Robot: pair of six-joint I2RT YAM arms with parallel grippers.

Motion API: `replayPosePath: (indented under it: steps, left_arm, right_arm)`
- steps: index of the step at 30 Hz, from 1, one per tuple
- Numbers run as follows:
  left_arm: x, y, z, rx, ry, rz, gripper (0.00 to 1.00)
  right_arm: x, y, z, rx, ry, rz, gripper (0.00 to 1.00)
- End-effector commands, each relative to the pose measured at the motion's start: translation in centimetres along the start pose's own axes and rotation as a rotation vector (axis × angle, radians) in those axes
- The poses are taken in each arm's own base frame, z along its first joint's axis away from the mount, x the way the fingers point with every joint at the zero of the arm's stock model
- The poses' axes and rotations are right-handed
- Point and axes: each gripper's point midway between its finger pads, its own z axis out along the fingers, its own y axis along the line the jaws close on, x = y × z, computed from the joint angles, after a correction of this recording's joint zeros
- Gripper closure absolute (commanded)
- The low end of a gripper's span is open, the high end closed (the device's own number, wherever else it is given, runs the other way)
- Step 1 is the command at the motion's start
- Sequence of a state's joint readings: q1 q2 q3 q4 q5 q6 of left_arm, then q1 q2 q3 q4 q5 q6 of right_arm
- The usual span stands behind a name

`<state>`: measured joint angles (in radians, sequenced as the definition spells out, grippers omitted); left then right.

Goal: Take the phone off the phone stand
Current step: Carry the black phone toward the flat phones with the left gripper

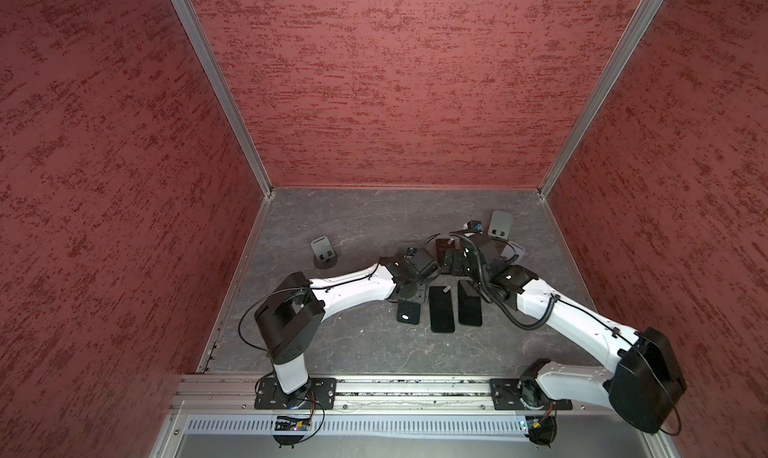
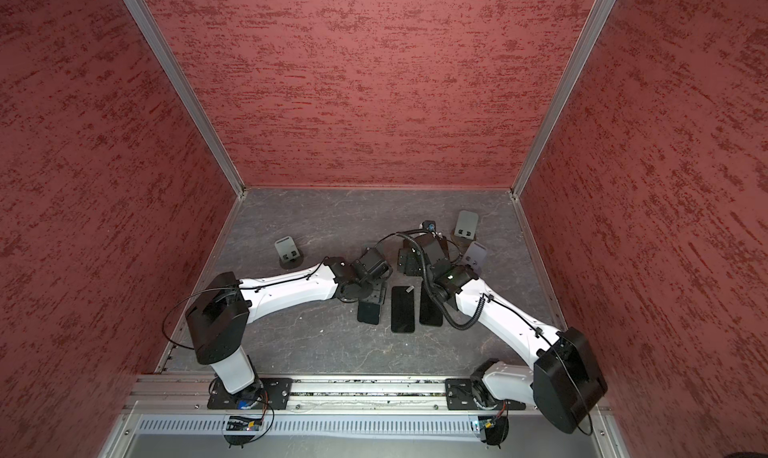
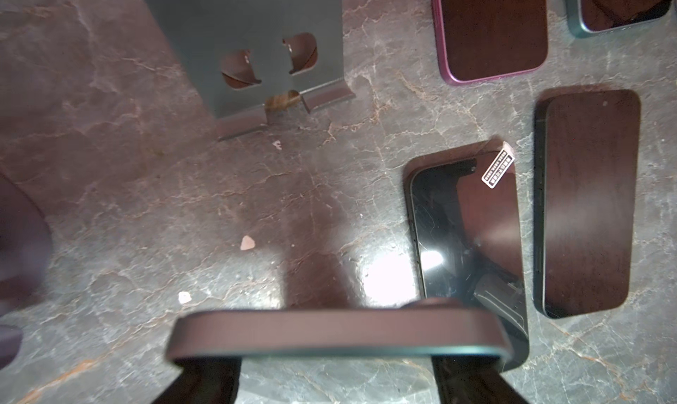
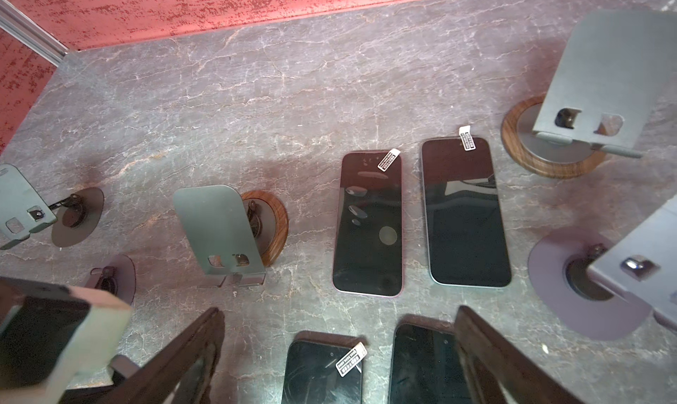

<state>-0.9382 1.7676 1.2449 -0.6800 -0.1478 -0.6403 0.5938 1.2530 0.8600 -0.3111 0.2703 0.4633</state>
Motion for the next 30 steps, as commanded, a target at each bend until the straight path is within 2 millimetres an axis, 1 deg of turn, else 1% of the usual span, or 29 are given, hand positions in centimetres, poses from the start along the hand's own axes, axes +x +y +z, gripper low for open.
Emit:
replayPosePath:
  steps: [1,9,15,22,30]
  left_arm:
    - [-0.5,-1.1,0.0,0.024,0.003,-0.018,0.34]
    - [0.0,-1.2,1.8,0.003,0.04,-0.02,0.34]
    - [0.6,-0.8,3.2,-0.025,0.071,-0.026,0.34]
    - [0.7,0.0,4.7,-0.068,0.092,-0.029,0.34]
    - [0.9,0.6,5.7,-0.092,0.109,-0.04,0.35]
  right_arm:
    - [-0.1,-0.6,-0.1,0.015,-0.011,0.003,0.01]
    - [0.2,-0.7,0.2,0.01,-0.001,0.003,0.01]
    - [0.6,-1.1,0.3,0.012,0.004,0.009,0.01]
    - [1.1,-1.4,0.6,0.011,0.014,0.015,0.01]
    - [1.5,-1.7,0.7,0.014,0.022,0.022,0.01]
